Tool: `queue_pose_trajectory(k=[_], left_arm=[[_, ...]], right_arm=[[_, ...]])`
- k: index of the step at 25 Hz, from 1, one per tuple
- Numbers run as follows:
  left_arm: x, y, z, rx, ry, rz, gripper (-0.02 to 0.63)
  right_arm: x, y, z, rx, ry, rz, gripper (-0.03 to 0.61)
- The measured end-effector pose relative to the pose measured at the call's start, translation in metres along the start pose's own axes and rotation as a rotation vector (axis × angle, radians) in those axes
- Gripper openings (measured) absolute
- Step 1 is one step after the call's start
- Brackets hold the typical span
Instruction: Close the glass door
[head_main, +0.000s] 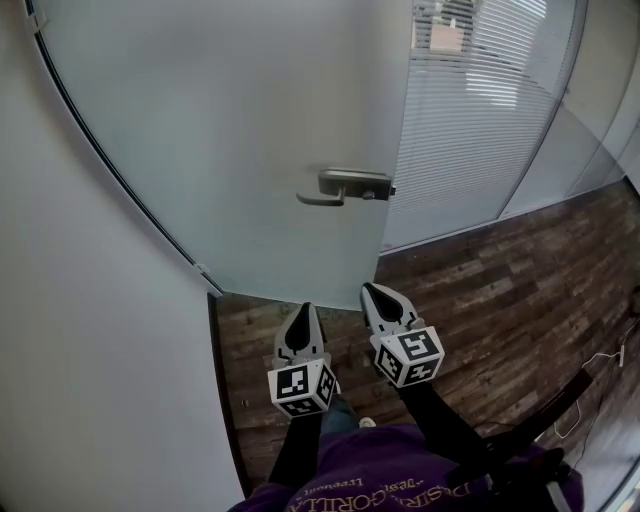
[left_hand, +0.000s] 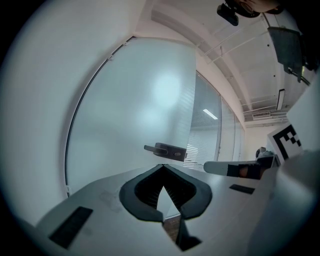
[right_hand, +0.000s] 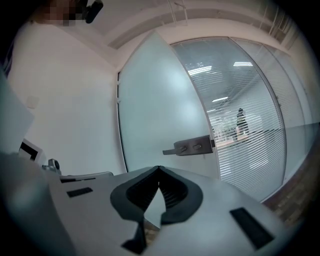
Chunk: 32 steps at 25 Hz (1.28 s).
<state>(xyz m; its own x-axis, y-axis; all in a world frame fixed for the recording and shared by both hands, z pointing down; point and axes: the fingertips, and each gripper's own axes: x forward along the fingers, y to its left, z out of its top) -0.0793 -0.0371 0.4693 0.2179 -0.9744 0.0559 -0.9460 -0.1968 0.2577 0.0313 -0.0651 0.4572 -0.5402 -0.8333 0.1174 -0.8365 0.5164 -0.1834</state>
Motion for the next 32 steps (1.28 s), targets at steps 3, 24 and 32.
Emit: queue_pose_trajectory(k=[3,24,32], left_arm=[[0.027,0.009,0.006,0.0,-0.001,-0.023,0.002],[0.144,0.055,0.032,0.014,0.031,-0.18,0.002],[0.171,0.038,0.038,0.158,0.032,-0.286,0.002]], right_arm=[[0.023,-0.008,0.006,-0.003,-0.007,-0.017,-0.003],[0.119,-0.045,0.022,0.018,-0.02,-0.176,-0.003],[0.117,-0.07,0.02,0.037,-0.01,-0.21,-0.003]])
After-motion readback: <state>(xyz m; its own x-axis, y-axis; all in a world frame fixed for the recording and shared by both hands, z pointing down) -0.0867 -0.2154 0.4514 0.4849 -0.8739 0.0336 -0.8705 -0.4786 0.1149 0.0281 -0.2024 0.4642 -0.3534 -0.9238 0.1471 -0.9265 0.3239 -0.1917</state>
